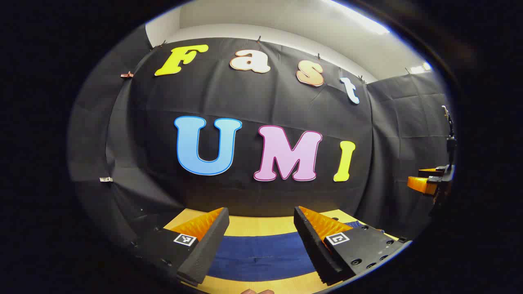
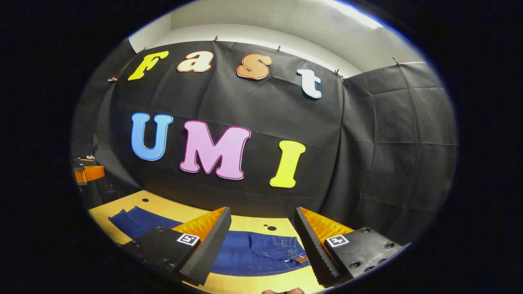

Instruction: Grasp the waist and the cuffs of the jeans and fold them to make the two legs overlap; first hold the waist and fold one-third of the jeans toward the cuffs, then hold the cuffs and fold the remaining one-third in the same direction to finish folding.

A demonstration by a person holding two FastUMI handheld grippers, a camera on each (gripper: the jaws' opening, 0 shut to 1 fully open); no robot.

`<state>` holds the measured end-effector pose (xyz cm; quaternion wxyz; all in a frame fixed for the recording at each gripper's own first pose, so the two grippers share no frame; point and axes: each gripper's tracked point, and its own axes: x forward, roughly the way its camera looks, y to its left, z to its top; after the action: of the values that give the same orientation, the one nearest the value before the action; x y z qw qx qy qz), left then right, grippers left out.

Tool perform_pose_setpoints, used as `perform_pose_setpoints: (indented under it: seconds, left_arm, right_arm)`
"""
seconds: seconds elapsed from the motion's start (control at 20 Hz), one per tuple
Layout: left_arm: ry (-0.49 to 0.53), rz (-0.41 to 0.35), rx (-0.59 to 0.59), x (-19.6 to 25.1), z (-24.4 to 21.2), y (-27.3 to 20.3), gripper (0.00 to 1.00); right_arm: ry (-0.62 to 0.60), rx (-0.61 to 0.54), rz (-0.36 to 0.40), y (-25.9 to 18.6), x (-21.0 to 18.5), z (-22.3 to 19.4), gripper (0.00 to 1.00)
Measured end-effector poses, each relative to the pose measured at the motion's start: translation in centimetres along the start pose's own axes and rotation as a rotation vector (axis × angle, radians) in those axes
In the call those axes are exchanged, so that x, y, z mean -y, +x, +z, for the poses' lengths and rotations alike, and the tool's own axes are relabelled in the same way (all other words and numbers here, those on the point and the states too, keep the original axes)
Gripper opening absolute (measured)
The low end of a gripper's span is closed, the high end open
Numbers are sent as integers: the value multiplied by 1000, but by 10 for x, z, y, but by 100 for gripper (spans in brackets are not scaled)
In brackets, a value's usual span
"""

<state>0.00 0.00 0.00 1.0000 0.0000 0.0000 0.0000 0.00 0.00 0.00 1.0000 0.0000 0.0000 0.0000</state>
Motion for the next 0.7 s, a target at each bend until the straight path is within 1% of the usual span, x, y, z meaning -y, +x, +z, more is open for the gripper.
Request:
perform_pose_setpoints:
  seconds: [0.15, 0.2, 0.25, 0.45, 0.5, 0.6, 0.7]
  left_arm:
    - [0, -13, -1, 1, -1, -1, 99]
    - [0, -18, 5, 2, 1, -1, 99]
    - [3, -21, 10, 2, 3, -2, 99]
    - [22, -15, 33, 0, 12, -5, 99]
    - [22, -17, 39, 0, 14, -6, 99]
    - [33, -20, 36, 0, 15, -8, 99]
    - [51, -19, 33, -2, 14, -10, 99]
  right_arm:
    - [-22, -5, -18, -5, 12, 0, 96]
    - [-27, -3, -24, -6, 14, 1, 94]
    - [-27, 0, -28, -8, 16, 1, 94]
    - [-5, 1, -27, -10, 12, 2, 94]
    - [-4, 3, -21, -10, 10, 2, 96]
    - [-9, 9, -13, -9, 6, 5, 94]
    - [-17, 15, -7, -9, 3, 5, 96]
